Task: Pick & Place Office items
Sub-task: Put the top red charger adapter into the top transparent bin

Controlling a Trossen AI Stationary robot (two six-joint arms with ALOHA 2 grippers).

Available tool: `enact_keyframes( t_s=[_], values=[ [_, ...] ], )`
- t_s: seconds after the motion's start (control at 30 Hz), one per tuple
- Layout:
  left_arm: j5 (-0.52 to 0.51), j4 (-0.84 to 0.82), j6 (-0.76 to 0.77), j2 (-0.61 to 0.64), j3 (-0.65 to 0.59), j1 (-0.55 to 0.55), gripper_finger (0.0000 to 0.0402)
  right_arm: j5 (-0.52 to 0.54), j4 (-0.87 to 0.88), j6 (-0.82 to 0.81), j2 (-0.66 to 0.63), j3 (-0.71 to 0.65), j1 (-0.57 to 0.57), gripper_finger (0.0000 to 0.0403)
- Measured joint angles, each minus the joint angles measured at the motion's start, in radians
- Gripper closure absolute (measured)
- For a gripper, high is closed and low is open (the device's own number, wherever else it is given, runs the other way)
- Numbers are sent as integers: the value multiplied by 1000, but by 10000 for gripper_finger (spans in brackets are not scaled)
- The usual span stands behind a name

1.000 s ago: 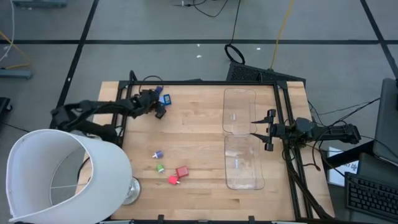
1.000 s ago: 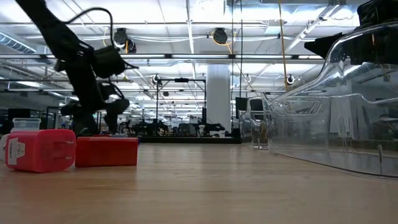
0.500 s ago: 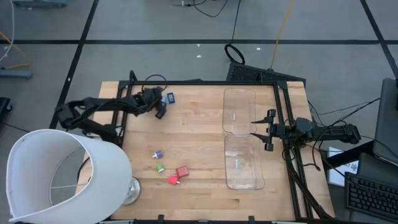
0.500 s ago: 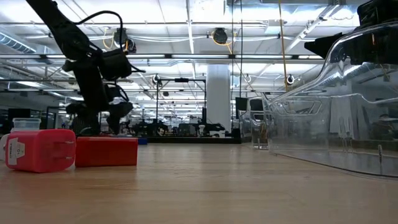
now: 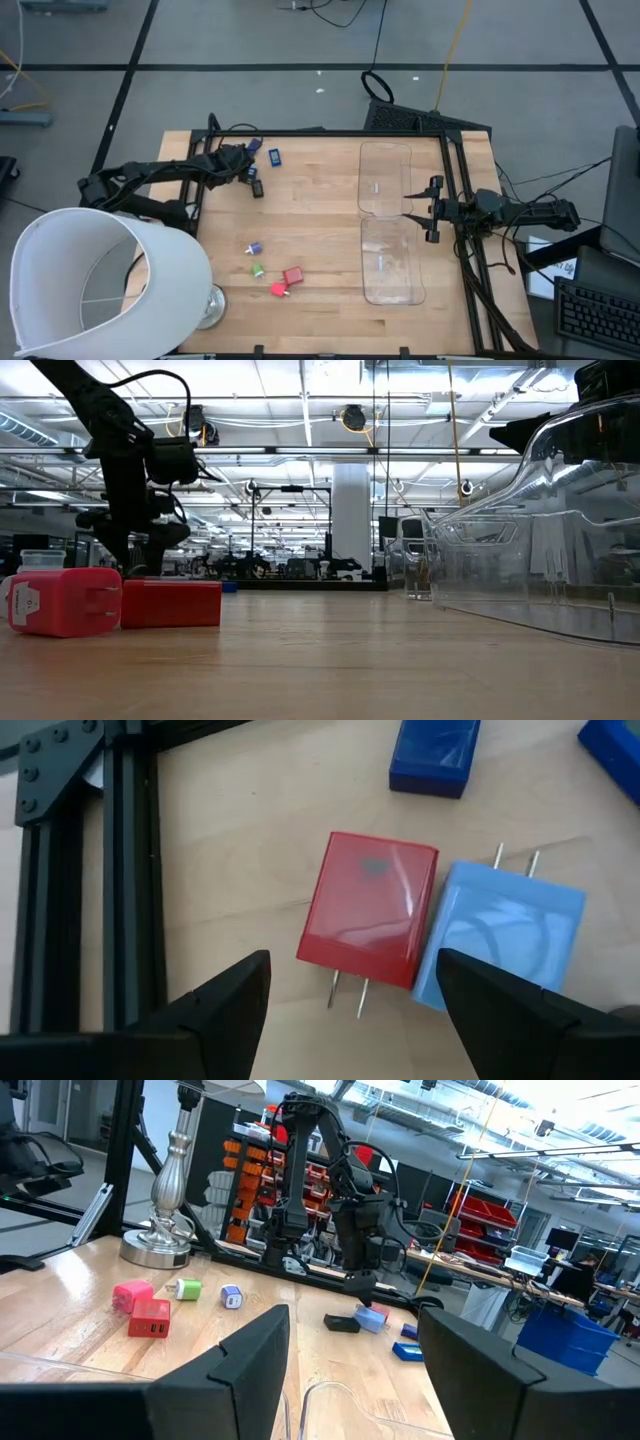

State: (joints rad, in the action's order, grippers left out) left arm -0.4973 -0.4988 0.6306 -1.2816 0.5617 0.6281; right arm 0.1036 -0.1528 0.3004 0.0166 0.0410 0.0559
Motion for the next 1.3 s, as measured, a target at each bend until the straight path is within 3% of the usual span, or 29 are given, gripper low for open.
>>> enact_keyframes(
  t_s=[0.57, 0.8, 1.13, 1.3],
  values=[
    [-69, 68, -199, -63, -4, 3, 119, 0, 0, 0, 0, 0, 0, 190],
    [57, 78, -209, -88, -5, 2, 119, 0, 0, 0, 0, 0, 0, 190],
    [19, 42, -128, -89, -4, 22, 119, 0, 0, 0, 0, 0, 0, 190],
    [95, 38, -89, -86, -1, 69, 119, 0, 0, 0, 0, 0, 0, 190]
  ],
)
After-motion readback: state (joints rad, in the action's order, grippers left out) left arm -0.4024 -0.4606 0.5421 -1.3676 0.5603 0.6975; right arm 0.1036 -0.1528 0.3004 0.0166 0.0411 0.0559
